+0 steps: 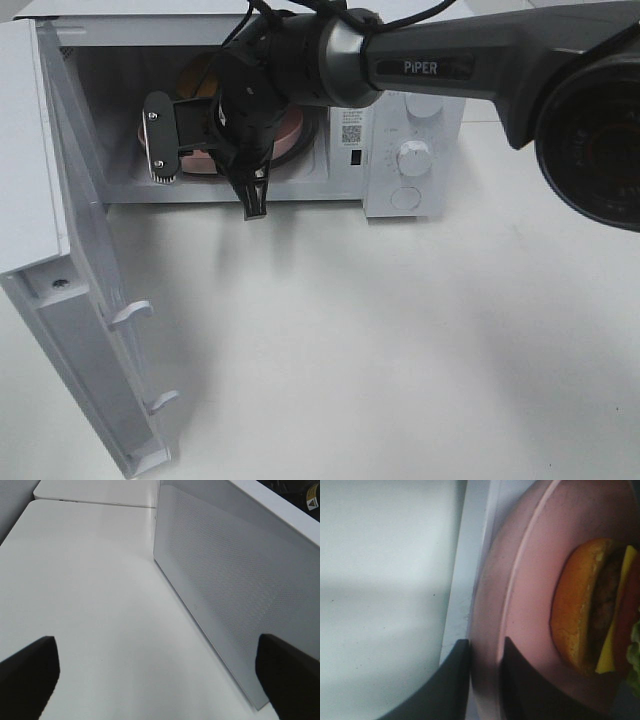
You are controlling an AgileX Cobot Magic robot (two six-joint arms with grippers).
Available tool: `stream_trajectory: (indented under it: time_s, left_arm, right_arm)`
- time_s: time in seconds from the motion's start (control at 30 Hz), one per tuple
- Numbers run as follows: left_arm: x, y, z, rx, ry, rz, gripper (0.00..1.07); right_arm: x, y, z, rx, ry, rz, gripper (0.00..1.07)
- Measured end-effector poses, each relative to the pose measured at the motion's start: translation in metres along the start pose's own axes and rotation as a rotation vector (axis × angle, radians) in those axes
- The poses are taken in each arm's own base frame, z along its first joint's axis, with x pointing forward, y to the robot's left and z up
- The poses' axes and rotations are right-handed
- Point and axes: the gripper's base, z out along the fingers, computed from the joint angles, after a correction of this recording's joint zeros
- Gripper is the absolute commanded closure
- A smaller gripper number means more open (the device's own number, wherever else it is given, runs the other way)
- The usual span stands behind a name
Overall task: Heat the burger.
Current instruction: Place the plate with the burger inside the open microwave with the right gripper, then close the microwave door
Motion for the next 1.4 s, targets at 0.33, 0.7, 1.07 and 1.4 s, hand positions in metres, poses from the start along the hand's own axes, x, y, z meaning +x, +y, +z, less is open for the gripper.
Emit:
stream_trajectory:
  time_s: [0.33, 0.7, 1.07, 1.4]
  left_arm:
    - [0.000, 0.000, 0.000, 0.000, 0.000, 0.000, 0.07]
    - [0.000, 0.000, 0.000, 0.000, 0.000, 0.000, 0.07]
    - [0.000, 0.000, 0.000, 0.000, 0.000, 0.000, 0.07]
    - [0.000, 0.000, 0.000, 0.000, 0.000, 0.000, 0.07]
  right_arm:
    - [-0.001, -0.001, 0.000, 0.009, -0.008, 0.045, 0.69]
    - [0.001, 0.001, -0.004, 0.001, -0.004, 0.048, 0.47]
    - [0.009, 0.018, -0.030, 0.025, -0.073, 0.042, 0.31]
    - [0.019, 0.025, -0.062, 0.038, -0.080, 0.042, 0.31]
